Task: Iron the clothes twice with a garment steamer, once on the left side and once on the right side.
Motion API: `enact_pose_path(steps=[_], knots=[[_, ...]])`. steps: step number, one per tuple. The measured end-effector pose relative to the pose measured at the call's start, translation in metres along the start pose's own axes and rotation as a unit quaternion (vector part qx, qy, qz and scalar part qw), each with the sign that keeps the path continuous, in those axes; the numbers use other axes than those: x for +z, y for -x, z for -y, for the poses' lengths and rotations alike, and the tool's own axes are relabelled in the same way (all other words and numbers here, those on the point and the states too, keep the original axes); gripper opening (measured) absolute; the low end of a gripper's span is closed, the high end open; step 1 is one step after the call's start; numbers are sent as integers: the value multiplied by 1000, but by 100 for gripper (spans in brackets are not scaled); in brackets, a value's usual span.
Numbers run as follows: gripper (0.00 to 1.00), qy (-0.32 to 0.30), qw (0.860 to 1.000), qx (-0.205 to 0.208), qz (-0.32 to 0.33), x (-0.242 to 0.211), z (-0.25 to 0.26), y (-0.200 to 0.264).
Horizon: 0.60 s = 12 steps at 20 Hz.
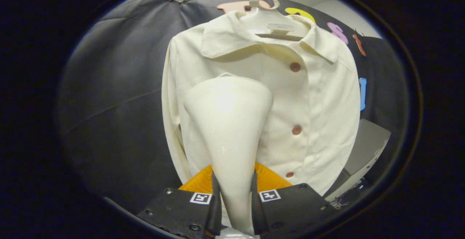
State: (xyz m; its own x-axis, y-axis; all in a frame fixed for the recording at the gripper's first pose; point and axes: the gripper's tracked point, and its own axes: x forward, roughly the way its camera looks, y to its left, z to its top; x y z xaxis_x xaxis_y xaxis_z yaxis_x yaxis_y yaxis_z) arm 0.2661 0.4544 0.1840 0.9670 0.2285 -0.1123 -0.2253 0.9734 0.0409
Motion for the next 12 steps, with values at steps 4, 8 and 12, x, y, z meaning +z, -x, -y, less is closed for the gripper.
enact_pose_path(steps=[4, 8, 12], knots=[[33, 19, 1000, -4, -19, -31, -3, -3], [33, 32, 998, -19, -48, -71, 7, -4], [34, 40, 994, -27, -96, -125, 16, -8]])
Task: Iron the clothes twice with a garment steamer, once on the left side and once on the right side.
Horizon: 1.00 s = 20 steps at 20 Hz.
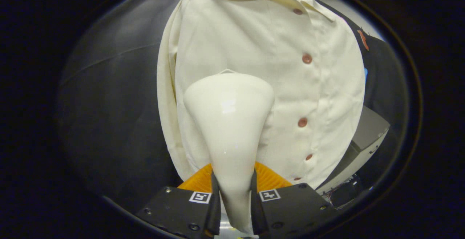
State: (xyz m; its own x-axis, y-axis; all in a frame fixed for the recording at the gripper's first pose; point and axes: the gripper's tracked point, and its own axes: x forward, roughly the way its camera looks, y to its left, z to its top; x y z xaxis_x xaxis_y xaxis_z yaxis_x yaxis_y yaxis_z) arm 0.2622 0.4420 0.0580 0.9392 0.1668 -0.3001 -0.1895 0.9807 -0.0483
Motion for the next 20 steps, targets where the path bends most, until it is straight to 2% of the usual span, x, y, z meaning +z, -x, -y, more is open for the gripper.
enact_pose_path(steps=[7, 13, 20], knots=[[34, 11, 996, -5, -92, -101, -3, -18], [34, 24, 991, 0, -135, -154, -1, -20], [34, 14, 988, 18, -152, -202, 31, 25]])
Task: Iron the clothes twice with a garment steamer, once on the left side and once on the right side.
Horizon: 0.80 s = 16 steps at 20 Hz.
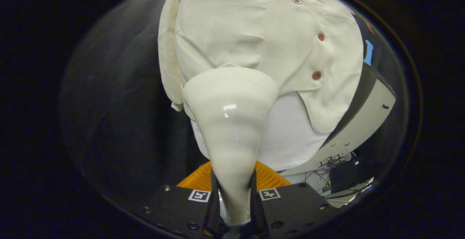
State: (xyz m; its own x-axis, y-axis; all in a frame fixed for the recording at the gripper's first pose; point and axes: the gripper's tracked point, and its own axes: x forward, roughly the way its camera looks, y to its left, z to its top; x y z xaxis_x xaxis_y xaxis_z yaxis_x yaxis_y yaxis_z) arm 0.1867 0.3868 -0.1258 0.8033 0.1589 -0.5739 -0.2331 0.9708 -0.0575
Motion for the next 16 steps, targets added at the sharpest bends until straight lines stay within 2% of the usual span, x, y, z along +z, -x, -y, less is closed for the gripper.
enact_pose_path(steps=[4, 7, 13, 16], knots=[[34, -21, 1000, 5, 20, 1, 27, 34], [34, -37, 998, 6, 57, 34, 48, 70], [33, -48, 983, -6, 178, 167, 103, 145], [34, -52, 972, -13, 229, 238, 125, 163]])
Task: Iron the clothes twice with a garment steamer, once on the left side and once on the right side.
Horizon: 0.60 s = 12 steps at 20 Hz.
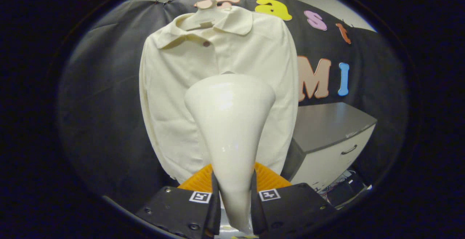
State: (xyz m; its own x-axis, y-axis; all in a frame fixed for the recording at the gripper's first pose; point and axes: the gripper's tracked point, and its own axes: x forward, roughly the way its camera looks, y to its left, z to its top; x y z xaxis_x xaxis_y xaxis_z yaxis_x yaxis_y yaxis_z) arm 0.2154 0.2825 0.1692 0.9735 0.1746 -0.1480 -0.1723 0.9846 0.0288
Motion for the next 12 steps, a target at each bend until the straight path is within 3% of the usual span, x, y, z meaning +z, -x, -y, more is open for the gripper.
enact_pose_path(steps=[6, 12], knots=[[33, 9, 999, -16, 49, 80, 15, -34], [33, 13, 999, -28, 38, 79, 24, -67]])
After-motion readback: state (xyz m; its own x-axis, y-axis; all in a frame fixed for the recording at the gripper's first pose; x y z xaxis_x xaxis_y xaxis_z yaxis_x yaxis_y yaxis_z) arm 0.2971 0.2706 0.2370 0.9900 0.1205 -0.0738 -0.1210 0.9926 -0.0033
